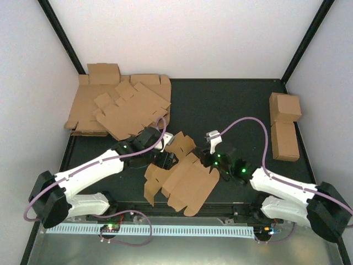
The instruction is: Fold the paper box
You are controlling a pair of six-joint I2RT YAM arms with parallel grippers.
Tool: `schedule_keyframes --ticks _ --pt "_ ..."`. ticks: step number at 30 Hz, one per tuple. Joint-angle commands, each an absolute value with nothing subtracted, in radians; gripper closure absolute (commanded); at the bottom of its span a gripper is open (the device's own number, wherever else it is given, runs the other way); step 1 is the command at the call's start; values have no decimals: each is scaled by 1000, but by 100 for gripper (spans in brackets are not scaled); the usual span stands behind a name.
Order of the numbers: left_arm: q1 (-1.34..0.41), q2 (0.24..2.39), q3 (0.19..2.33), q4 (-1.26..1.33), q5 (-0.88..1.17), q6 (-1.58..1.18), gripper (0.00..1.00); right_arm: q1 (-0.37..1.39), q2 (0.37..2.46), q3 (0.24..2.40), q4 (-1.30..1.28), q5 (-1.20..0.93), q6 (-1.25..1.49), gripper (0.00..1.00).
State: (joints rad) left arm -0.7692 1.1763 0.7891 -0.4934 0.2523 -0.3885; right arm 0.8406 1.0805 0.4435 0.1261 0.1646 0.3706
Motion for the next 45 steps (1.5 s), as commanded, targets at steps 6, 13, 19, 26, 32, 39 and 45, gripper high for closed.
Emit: schedule_keyframes --ticks 6,13,19,26,32,39,45 --pt "-833 1235 902 -655 18 -404 40 847 970 415 -12 -195 621 50" --pt "-833 1196 909 -674 -7 -436 43 862 1078 365 229 -365 852 85" --pt "-833 1164 916 -704 -33 -432 54 891 1140 353 316 -300 994 98" --pt "-833 1161 914 -725 -66 -425 61 905 1173 310 376 -230 1084 98" --pt "-839 1177 916 -741 -95 -415 75 908 1231 298 429 -221 1128 98" --pt "-922 1236 968 -805 -237 -429 95 908 1340 285 543 -245 1219 98" --pt "-987 1334 1043 -905 -439 -498 98 908 1392 314 575 -241 1215 98"
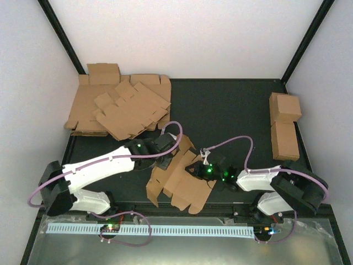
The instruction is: Fold the paper box
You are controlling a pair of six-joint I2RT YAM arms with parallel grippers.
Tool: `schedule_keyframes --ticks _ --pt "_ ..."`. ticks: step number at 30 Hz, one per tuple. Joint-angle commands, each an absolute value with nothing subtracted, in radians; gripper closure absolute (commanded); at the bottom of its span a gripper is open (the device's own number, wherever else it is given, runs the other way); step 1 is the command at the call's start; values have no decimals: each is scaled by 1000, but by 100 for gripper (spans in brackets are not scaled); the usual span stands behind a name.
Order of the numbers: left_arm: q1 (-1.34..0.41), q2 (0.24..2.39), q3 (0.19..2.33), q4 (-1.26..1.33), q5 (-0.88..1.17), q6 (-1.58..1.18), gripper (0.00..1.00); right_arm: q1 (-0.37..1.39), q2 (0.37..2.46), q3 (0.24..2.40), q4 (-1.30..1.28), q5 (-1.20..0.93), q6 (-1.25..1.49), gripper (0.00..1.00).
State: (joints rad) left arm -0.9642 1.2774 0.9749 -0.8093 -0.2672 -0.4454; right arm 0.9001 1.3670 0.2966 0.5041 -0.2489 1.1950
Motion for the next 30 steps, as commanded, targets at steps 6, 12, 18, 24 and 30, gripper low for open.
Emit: schedule_keyframes --ticks 6,12,18,24,30 --pt "-999 1447 1137 -1038 -656 -521 98 905 1452 374 582 -218 1184 98" --pt "-999 1567 1221 -1109 -802 -506 98 861 1482 402 593 -216 1124 98" --pt "-998 1621 1258 -1091 -828 -457 98 821 1556 423 598 -245 1100 98" --pt "-1018 1697 1276 -1089 -810 -453 98 797 1644 419 634 -271 1079 98" --pt "-1051 1753 1291 -1089 -792 -473 99 795 1702 426 658 -297 1078 98"
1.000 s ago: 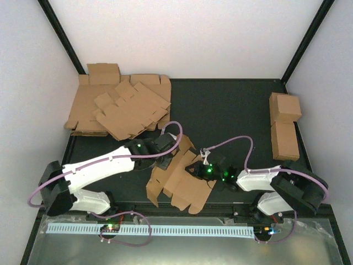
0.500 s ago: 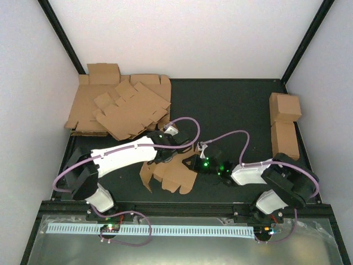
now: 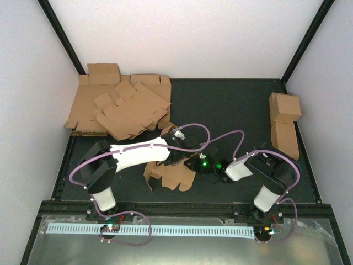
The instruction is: Fold the paper box
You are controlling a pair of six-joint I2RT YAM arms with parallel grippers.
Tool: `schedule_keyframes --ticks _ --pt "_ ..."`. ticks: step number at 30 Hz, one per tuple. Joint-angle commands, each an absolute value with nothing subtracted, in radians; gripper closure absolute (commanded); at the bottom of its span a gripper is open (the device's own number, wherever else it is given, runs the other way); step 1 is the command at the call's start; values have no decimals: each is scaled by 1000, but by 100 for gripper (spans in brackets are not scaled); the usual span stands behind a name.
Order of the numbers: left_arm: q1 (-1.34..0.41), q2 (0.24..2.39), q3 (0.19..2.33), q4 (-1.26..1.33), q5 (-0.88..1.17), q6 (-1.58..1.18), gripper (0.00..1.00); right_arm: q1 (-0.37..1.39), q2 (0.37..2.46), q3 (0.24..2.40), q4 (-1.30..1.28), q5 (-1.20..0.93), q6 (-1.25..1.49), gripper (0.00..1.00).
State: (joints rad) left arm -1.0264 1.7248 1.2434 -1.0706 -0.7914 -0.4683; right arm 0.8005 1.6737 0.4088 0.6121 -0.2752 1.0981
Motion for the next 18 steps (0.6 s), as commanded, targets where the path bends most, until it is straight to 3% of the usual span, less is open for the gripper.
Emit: schedule_keyframes --ticks 1,10,18 --pt "-1056 1761 1295 -1089 -790 -477 98 796 1705 424 665 -301 1078 98" --pt "-1095 1844 1306 -1088 -786 -509 98 787 1596 425 600 -258 986 98" --pt "-1095 1822 1275 -1067 -799 -507 99 644 1505 460 530 -292 829 95"
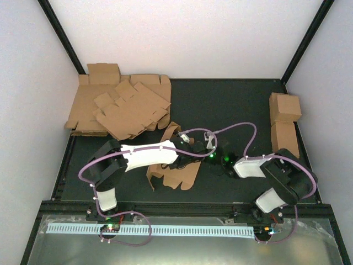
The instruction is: Fold the paper box
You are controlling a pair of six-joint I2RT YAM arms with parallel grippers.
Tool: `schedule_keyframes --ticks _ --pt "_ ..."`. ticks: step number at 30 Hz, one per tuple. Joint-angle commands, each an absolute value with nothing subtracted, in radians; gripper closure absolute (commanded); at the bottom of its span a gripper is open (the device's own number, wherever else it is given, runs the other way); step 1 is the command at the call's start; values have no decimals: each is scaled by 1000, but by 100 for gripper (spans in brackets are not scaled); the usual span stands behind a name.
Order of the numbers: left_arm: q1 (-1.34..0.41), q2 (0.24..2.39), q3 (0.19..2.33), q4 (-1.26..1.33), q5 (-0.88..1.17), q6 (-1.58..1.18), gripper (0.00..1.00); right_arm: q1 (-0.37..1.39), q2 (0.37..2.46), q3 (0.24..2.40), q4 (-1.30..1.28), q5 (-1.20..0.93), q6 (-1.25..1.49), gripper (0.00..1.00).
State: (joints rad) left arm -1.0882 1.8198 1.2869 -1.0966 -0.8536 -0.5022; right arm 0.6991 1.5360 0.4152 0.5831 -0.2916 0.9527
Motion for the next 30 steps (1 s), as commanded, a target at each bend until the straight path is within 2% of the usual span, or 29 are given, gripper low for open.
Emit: schedule_keyframes --ticks 1,9,18,24,30 --pt "-1094 1814 1270 -1058 -797 -501 98 633 1506 479 505 -295 806 94" --pt "-1094 1768 1234 -1000 -793 -457 99 529 1622 583 524 -463 811 94" --pt "-1094 1695 1157 -938 -805 -464 98 520 1814 727 451 -543 862 96" --pt "-1094 1627 1087 -852 -793 -445 98 521 1876 794 317 -484 857 98" --pt "-1095 1618 1056 -824 -793 -444 99 520 1896 774 344 -479 858 98"
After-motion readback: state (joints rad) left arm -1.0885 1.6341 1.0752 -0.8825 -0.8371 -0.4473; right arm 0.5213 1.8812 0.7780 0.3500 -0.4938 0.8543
